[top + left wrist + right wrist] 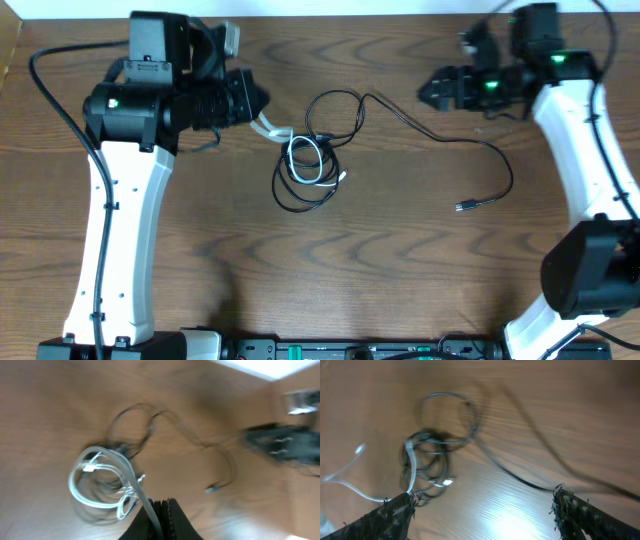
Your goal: Untangle cables
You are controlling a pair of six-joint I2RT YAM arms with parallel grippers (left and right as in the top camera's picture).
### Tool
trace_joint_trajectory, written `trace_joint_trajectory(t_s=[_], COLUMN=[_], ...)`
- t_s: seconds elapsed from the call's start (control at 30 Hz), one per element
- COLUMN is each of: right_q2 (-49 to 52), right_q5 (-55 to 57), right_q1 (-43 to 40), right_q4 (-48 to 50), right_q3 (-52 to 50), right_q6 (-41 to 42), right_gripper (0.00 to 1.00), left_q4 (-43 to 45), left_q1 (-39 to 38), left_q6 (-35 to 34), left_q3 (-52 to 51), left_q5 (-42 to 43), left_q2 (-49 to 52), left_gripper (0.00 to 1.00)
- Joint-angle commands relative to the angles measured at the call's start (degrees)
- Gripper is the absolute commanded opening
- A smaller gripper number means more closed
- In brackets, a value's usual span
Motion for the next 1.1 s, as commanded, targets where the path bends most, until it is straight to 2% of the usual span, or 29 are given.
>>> trace_joint_trajectory(t_s=[0.0, 0.17, 0.3, 0.43, 0.57, 0.7, 0.87, 1.07], right_q2=[-0.72, 0.44, 1.86, 4.04, 7.17, 10.36, 13.84, 15.41], right_q5=[-3.3, -3.28, -3.23, -3.37, -5.79, -7.48, -8.0, -7.93], right_q1=[5.29, 11.15, 13.7, 14.86, 16.79, 19.69, 24.52, 27.76], right_q4=[2.25, 5.33, 5.92, 6.14, 6.19, 6.93, 8.33, 8.48], right_q3=[0.81, 0.76, 0.76, 0.76, 0.76, 0.76, 0.76, 0.76], right_q6=[0.26, 2.82, 3.32, 1.55, -4.11, -8.83, -16.7, -19.58], right_gripper=[0.87, 0.83, 0.8, 0.77, 0.76, 0.76, 0.77, 0.75], left_q4=[5.09, 17.62, 30.08, 43.54, 53.79, 55.65, 55.69, 55.67], left_q1=[1.07, 1.18, 2.19, 5.7, 9.42, 11.69, 12.0, 12.0], left_q6=[-1.77, -12.11, -20.26, -30.56, -40.28, -44.02, -44.5, -44.52], left_q3=[2.78, 3.26, 3.26, 3.26, 3.26, 3.26, 3.23, 3.23], left_q5=[13.94, 19.87, 21.29, 21.29, 21.27, 21.31, 21.27, 21.27], left_q2=[-1.51, -1.55, -1.62, -1.73, -1.73, -1.73, -1.7, -1.7], left_gripper=[0.07, 0.07, 0.07, 0.07, 0.07, 0.07, 0.08, 0.08])
